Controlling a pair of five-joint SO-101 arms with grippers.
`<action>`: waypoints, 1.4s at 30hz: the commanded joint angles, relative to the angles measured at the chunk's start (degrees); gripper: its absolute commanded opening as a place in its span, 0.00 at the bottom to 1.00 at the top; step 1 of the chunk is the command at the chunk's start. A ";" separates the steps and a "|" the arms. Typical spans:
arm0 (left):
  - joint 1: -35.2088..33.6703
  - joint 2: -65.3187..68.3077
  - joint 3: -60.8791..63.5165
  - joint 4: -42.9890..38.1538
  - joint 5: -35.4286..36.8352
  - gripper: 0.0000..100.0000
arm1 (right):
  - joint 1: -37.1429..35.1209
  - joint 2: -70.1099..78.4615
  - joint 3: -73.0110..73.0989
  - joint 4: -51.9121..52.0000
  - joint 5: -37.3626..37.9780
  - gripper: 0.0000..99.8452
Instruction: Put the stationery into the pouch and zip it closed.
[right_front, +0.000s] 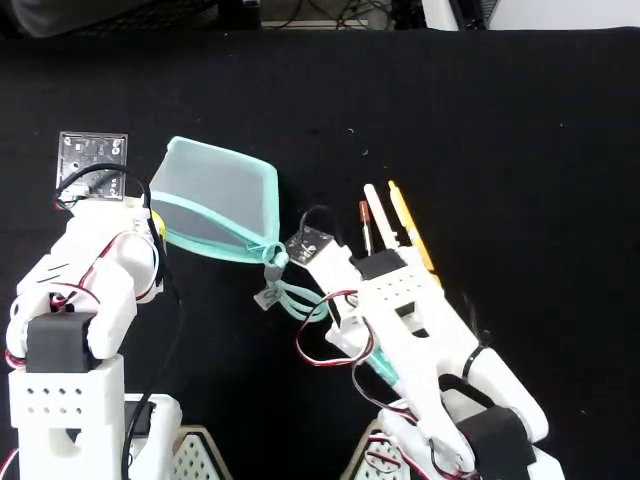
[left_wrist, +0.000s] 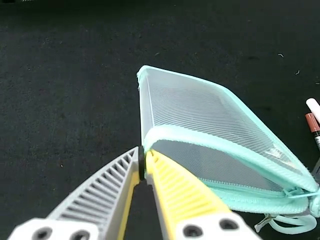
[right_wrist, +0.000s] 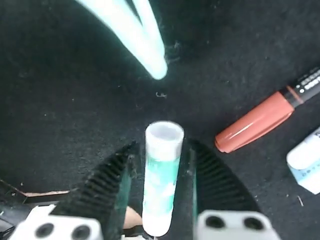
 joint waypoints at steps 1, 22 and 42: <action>-0.22 -0.35 -0.31 -0.70 -0.26 0.03 | -0.79 -0.66 -0.22 -0.53 0.44 0.11; -0.22 -0.35 -0.31 -0.97 -0.35 0.03 | -0.79 18.86 -4.53 -8.62 1.14 0.04; -0.13 -0.35 -0.31 -0.88 -0.35 0.03 | -0.88 -42.86 -12.35 15.47 1.23 0.01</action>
